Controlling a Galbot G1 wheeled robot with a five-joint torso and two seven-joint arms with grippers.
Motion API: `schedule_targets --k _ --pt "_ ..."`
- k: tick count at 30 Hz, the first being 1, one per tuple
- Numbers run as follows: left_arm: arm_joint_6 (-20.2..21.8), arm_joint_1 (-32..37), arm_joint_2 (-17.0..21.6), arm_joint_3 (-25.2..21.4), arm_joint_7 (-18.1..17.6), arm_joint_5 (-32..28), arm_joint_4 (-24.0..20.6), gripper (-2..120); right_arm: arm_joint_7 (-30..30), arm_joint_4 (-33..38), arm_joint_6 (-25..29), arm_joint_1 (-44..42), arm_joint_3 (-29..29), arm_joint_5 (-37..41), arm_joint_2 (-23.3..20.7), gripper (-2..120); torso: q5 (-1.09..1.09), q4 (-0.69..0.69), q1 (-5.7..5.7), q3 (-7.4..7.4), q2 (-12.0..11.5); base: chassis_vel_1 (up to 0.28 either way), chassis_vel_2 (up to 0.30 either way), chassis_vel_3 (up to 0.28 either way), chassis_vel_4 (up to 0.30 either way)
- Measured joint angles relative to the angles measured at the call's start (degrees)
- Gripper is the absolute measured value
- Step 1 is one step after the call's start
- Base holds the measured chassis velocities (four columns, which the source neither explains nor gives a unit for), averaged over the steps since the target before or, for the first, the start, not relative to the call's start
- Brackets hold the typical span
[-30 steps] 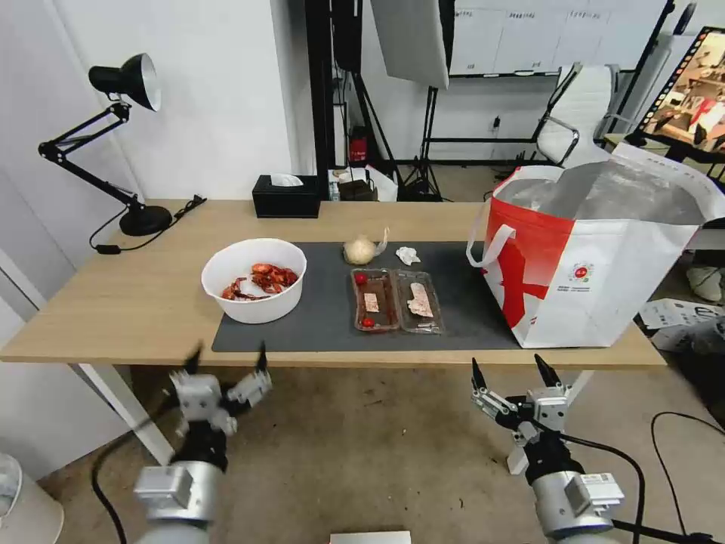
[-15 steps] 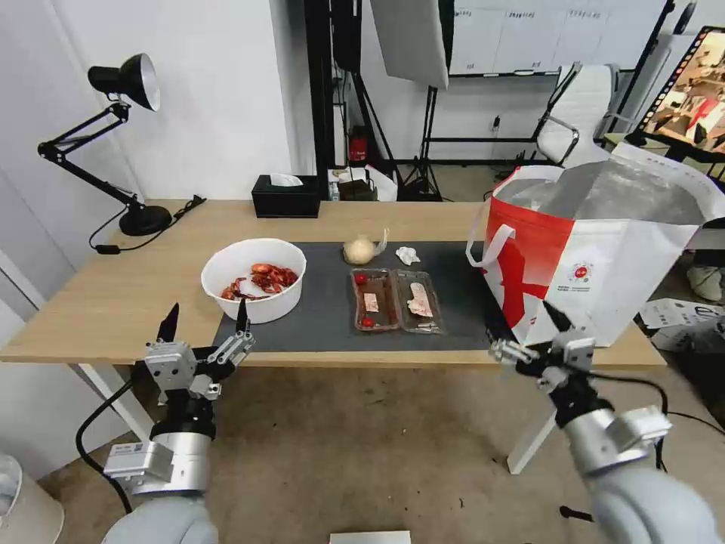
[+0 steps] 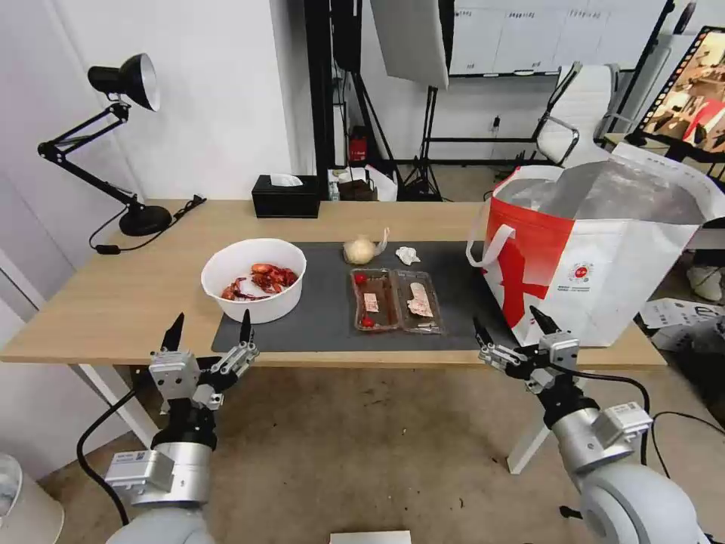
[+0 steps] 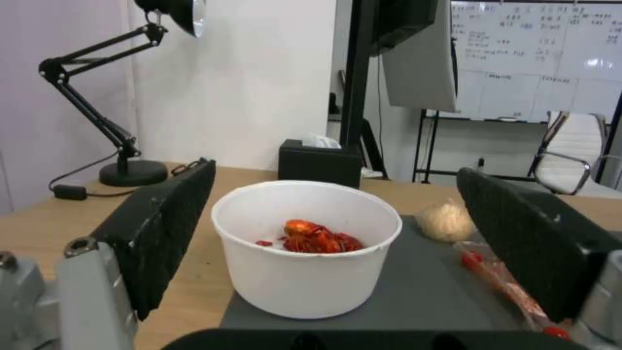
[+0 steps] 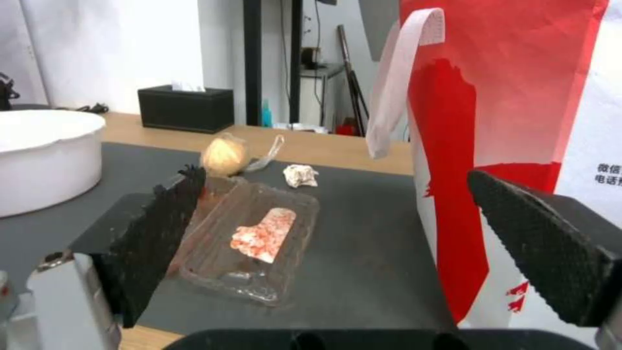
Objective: Pick up the trash from the table and place it into the takeout bag.
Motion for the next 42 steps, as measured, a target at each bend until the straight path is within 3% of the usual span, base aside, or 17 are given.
schedule_targets --k 21,22,23,24,26,30,32,38,42 --pt "-0.2 1.7 -1.0 -0.1 0.4 0.4 -0.4 100 -0.2 0.1 0.4 -0.2 -0.5 0.8 -0.5 100 0.0 0.0 0.0 0.0 0.0 0.0 0.0 0.0 0.0" --pt "-0.2 1.6 -1.1 -0.2 0.5 0.6 -0.4 100 0.6 0.4 -0.4 -0.2 -1.1 3.4 -0.7 100 0.0 0.0 0.0 0.0 0.0 0.0 0.0 0.0 0.0" --pt "-0.3 1.5 -1.1 -0.6 0.9 0.8 -0.1 100 4.5 1.7 -3.0 -0.1 -2.9 11.3 -0.7 100 0.0 -0.01 0.0 0.0 0.0 0.0 0.0 0.0 0.0" --pt "-0.3 1.5 -1.1 -0.6 0.9 0.8 -0.1 100 4.5 1.7 -3.0 -0.1 -2.9 11.3 -0.7 100 0.0 -0.01 0.0 0.0 0.0 0.0 0.0 0.0 0.0" --pt "-0.8 1.3 -0.6 -1.2 1.4 0.7 0.7 100 13.8 3.8 -6.9 1.7 -7.7 29.7 0.0 100 -0.02 -0.01 0.0 0.0 0.0 0.0 0.0 0.0 0.0" --pt "-0.8 1.5 -0.3 -1.4 1.5 0.5 0.8 100 18.0 3.5 -7.1 4.5 -11.1 38.6 1.0 100 -0.02 0.0 0.0 0.0 0.0 0.0 0.0 0.0 0.0" --pt "-0.8 1.8 -0.2 -1.5 1.5 0.4 0.8 100 22.8 2.0 -5.9 8.9 -14.4 49.5 2.8 100 -0.01 0.02 0.0 0.0 0.0 0.0 0.0 0.0 0.0" --pt "-0.8 2.5 0.1 -2.2 1.5 0.2 1.1 100 25.7 -1.9 -4.0 13.9 -18.5 57.5 4.6 100 -0.02 0.0 0.0 0.0 0.0 0.0 0.0 0.0 0.0" --pt "-0.7 2.9 0.4 -2.7 1.5 0.0 1.1 100 27.5 -5.0 -3.4 17.4 -21.1 58.6 6.4 100 -0.01 0.0 0.0 0.0 0.0 0.0 0.0 0.0 0.0"
